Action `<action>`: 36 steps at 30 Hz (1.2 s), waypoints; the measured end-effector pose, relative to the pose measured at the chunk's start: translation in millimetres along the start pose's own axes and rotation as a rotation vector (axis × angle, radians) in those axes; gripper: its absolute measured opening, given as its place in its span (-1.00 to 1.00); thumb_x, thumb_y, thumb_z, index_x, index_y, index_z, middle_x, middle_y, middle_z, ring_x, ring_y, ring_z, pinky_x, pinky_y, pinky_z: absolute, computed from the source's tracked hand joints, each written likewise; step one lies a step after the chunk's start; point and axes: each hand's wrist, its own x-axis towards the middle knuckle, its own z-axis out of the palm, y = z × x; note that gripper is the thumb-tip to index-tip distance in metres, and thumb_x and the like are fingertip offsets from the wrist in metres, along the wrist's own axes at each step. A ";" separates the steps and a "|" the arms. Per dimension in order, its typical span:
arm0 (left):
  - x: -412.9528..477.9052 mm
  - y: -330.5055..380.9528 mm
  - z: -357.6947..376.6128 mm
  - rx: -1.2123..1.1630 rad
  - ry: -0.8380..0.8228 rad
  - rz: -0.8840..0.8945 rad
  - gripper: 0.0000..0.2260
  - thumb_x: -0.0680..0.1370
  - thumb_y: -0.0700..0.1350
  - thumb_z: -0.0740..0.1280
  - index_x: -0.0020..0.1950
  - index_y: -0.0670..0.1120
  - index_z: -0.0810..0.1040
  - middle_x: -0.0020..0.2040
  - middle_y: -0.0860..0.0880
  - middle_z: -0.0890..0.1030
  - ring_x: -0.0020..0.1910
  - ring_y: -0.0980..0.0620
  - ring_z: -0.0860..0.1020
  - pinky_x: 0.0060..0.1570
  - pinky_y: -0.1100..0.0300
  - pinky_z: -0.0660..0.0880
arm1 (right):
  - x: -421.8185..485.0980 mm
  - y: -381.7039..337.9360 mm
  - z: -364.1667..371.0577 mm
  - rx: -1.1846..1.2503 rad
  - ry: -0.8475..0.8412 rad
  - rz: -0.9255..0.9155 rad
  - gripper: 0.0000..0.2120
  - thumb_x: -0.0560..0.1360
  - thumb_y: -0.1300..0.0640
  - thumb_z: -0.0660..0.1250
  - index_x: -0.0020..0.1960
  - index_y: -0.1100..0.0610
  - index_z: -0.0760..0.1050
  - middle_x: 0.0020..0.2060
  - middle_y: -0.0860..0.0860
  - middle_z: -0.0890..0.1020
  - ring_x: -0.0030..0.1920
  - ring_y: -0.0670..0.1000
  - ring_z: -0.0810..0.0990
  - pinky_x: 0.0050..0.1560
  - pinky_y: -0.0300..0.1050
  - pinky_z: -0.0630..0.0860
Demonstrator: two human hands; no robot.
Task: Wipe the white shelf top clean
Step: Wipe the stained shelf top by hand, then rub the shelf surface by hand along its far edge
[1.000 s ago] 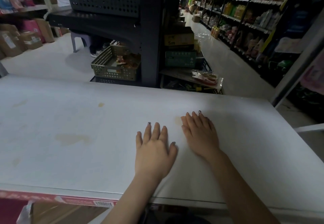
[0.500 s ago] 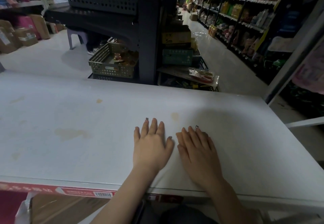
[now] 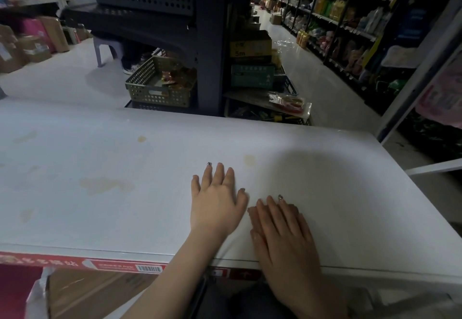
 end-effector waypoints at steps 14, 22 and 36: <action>-2.7 -15.0 -8.3 -0.014 -0.006 0.128 -0.58 0.58 0.12 0.02 0.37 -0.04 0.29 0.46 -0.04 0.23 0.50 -0.02 -0.01 0.42 0.01 -0.04 | -7.2 10.6 -8.3 0.205 0.001 -0.008 -0.47 0.63 -0.11 -0.17 0.40 0.10 0.35 0.35 0.01 0.43 0.39 -0.02 0.27 0.37 -0.16 0.06; -24.5 -39.4 -15.2 0.068 0.095 0.167 -0.42 0.48 0.20 -0.04 0.31 -0.06 0.48 0.36 -0.09 0.44 0.42 -0.07 0.29 0.34 0.09 -0.07 | -15.3 27.3 -7.6 0.104 -0.022 -0.159 -0.52 0.63 -0.07 -0.19 0.40 0.07 0.30 0.37 0.06 0.40 0.39 0.02 0.26 0.37 0.00 0.07; -29.2 -41.6 -11.6 -0.033 0.040 0.086 -0.29 0.41 0.26 -0.26 0.49 0.05 0.17 0.52 0.03 0.11 0.51 0.07 -0.09 0.43 0.11 -0.15 | 23.6 12.2 10.8 0.025 -0.247 -0.132 -0.37 0.60 -0.08 -0.40 0.49 0.07 0.20 0.45 0.06 0.29 0.48 0.10 0.14 0.40 0.10 0.09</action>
